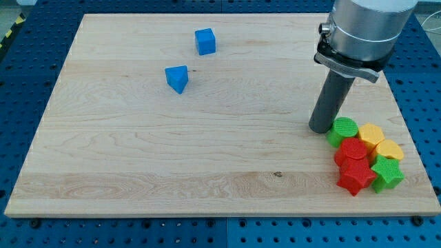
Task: Push the blue cube slightly down
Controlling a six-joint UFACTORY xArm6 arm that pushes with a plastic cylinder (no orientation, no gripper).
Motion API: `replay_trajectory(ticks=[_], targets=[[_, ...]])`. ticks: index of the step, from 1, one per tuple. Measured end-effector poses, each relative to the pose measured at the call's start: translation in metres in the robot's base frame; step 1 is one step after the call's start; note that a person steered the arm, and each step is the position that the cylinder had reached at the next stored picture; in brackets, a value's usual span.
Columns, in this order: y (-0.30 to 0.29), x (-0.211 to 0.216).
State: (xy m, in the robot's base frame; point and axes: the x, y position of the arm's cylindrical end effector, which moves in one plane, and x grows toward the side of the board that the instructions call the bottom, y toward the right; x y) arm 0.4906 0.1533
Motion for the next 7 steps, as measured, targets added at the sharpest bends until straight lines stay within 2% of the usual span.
replay_trajectory(ticks=[1, 3, 4, 5, 6, 7], targets=[[0.000, -0.028], [-0.026, -0.151], [-0.073, -0.219], [-0.150, -0.270], [-0.227, -0.288], [-0.231, -0.252]])
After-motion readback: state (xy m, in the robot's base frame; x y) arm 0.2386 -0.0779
